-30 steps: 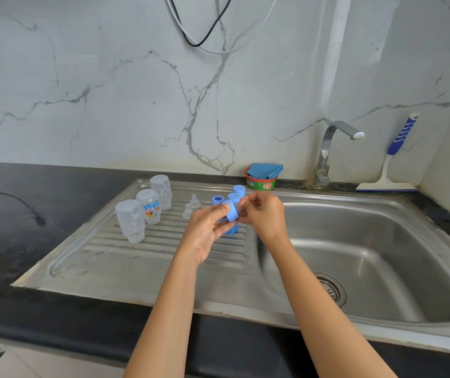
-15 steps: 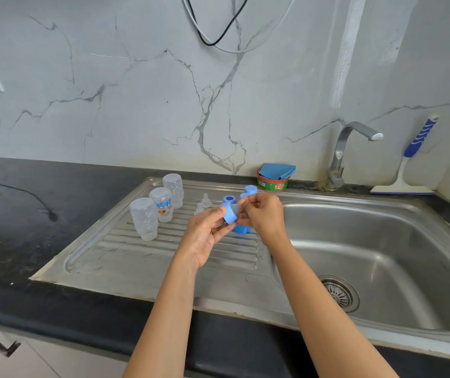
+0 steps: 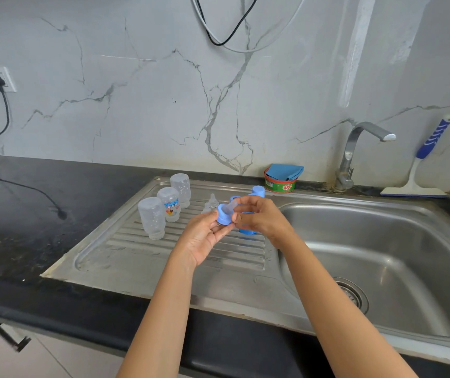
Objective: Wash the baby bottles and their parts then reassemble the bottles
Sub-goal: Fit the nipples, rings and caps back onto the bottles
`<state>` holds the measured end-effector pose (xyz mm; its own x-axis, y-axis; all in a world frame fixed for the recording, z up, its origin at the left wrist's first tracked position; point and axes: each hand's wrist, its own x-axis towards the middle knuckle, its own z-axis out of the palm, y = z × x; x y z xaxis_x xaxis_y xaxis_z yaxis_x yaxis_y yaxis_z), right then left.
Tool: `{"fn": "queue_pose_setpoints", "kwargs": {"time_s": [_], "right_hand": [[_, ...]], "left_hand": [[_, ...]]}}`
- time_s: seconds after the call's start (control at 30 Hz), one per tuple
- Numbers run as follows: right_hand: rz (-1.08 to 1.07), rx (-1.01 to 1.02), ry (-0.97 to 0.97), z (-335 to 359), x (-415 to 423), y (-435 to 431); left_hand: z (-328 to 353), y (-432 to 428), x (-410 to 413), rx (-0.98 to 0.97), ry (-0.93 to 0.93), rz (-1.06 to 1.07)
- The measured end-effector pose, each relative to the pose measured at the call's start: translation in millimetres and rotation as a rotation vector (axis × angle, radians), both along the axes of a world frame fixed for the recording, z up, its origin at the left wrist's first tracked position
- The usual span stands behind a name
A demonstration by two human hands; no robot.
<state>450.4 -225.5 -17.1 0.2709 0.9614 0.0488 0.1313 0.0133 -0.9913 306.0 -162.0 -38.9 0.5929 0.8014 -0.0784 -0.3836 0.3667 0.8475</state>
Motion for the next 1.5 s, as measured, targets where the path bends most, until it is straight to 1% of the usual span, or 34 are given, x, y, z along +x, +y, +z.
{"fn": "queue_pose_setpoints", "kwargs": {"time_s": [0.07, 0.1, 0.23, 0.37, 0.53, 0.83, 0.9, 1.03, 1.33, 1.5], "right_hand": [[-0.053, 0.002, -0.209, -5.7, -4.7, 3.8], [-0.083, 0.012, -0.281, -8.1, -7.3, 5.6], [-0.147, 0.02, -0.446, -14.1, -19.4, 12.7], [-0.111, -0.036, -0.542, -19.6, -21.1, 18.0], [-0.07, -0.068, -0.574, -23.5, -17.3, 23.6], [-0.142, -0.062, -0.86, -26.9, -27.9, 30.4], [-0.149, -0.081, -0.886, -26.6, -28.5, 31.5], [-0.183, -0.106, -0.872, -22.4, -29.2, 35.3], [-0.194, -0.169, -0.992, -17.1, -34.2, 37.5], [-0.199, -0.088, -0.881, -14.6, -29.2, 35.5]], "left_hand": [[-0.2, 0.6, -2.5, 0.032, 0.041, -0.035], [-1.2, 0.9, -3.2, 0.043, 0.062, -0.042], [-7.3, 6.7, -8.1, 0.042, 0.156, -0.014], [-15.7, 15.6, -13.6, 0.035, 0.262, 0.057], [-23.7, 14.4, -15.4, 0.05, 0.287, 0.094], [-31.2, 12.2, -8.4, 0.066, 0.322, 0.169], [-32.2, 11.5, -8.1, 0.088, 0.325, 0.174], [-32.0, 11.8, -7.5, 0.109, 0.299, 0.18], [-34.0, 10.4, -9.4, 0.1, 0.258, 0.172], [-30.7, 8.8, -9.2, 0.048, 0.178, 0.184]]}}
